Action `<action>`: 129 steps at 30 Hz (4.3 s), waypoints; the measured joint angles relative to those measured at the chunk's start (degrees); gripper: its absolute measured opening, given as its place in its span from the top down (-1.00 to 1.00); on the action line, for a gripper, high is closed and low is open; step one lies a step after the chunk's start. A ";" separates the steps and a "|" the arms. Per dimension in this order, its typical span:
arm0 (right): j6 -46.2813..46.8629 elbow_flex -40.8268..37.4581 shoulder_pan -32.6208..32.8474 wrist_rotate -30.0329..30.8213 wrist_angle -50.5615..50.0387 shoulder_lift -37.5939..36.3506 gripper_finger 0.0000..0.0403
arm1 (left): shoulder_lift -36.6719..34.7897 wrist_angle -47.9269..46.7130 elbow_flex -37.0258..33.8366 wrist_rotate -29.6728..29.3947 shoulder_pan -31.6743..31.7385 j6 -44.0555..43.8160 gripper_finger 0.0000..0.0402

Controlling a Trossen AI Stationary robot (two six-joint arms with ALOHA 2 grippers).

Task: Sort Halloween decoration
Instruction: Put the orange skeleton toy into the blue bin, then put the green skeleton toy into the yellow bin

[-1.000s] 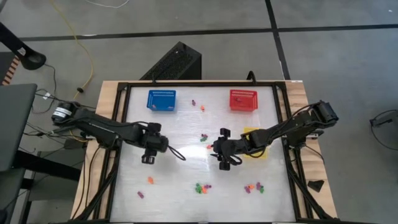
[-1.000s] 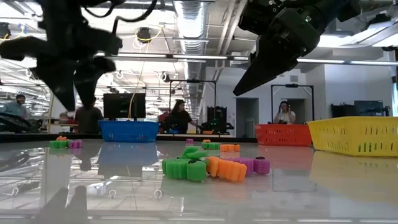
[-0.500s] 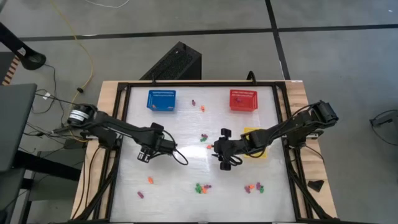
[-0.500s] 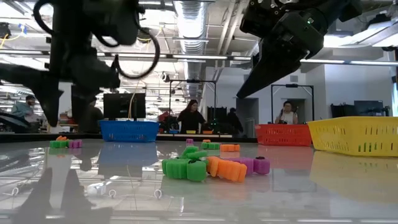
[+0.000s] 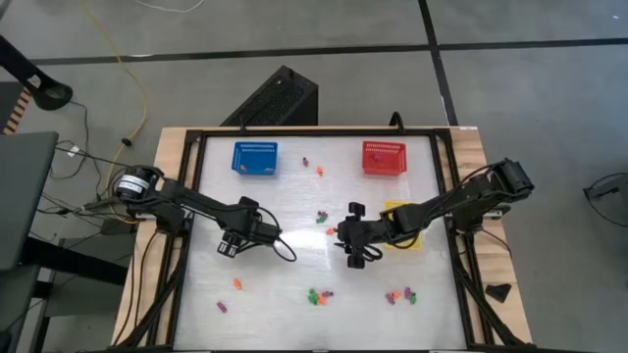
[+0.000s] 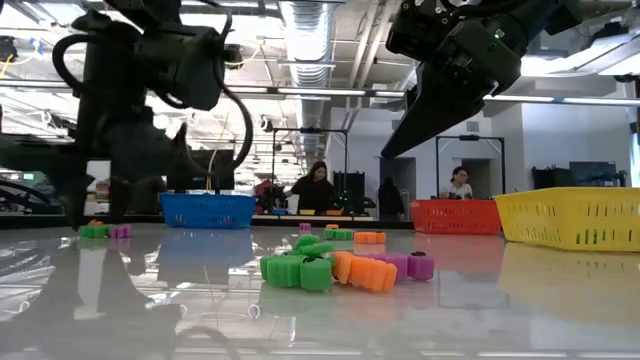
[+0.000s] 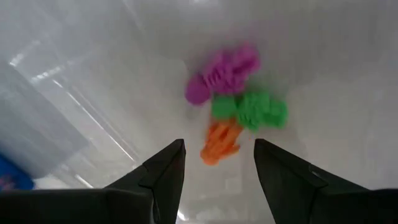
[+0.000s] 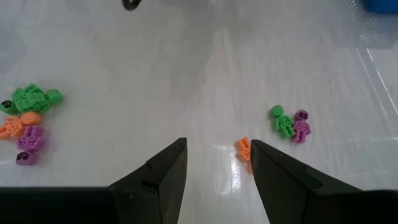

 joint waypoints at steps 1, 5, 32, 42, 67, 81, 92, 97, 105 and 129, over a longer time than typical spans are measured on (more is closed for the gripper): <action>0.00 0.00 0.00 0.00 0.03 0.00 -0.02 | 0.02 0.28 -0.40 0.10 0.07 0.00 0.09; 0.00 0.00 0.00 0.00 0.04 0.00 -0.02 | 0.02 1.92 -0.94 -0.09 0.27 -0.23 0.09; 1.31 0.00 0.00 0.00 0.04 0.00 -0.02 | -6.10 -1.20 -0.37 5.06 3.95 2.32 0.91; 1.36 0.00 -0.02 0.00 0.00 0.00 -0.02 | -22.80 8.15 -0.35 5.04 8.13 3.27 0.90; 0.92 0.02 -0.83 0.11 8.63 0.02 -0.02 | -27.28 33.13 -4.63 7.45 50.85 4.68 0.80; 0.92 0.02 -0.83 0.11 8.60 0.02 -0.02 | -27.28 33.61 -4.65 6.40 52.22 2.28 0.23; 0.92 0.02 -0.83 0.11 7.76 0.02 -0.02 | -27.56 27.50 -4.65 35.02 45.42 -14.37 0.20; 0.92 0.02 -0.81 0.11 7.74 0.02 -0.02 | -27.51 26.60 -4.65 41.08 32.44 -17.01 0.22; 1.23 0.02 -0.83 0.11 5.81 0.02 -0.02 | -20.26 48.66 -4.65 29.63 3.83 -13.07 0.22; 4.50 0.02 0.37 -0.07 -2.99 0.02 -0.02 | 14.54 82.30 1.88 26.89 -8.75 2.13 0.22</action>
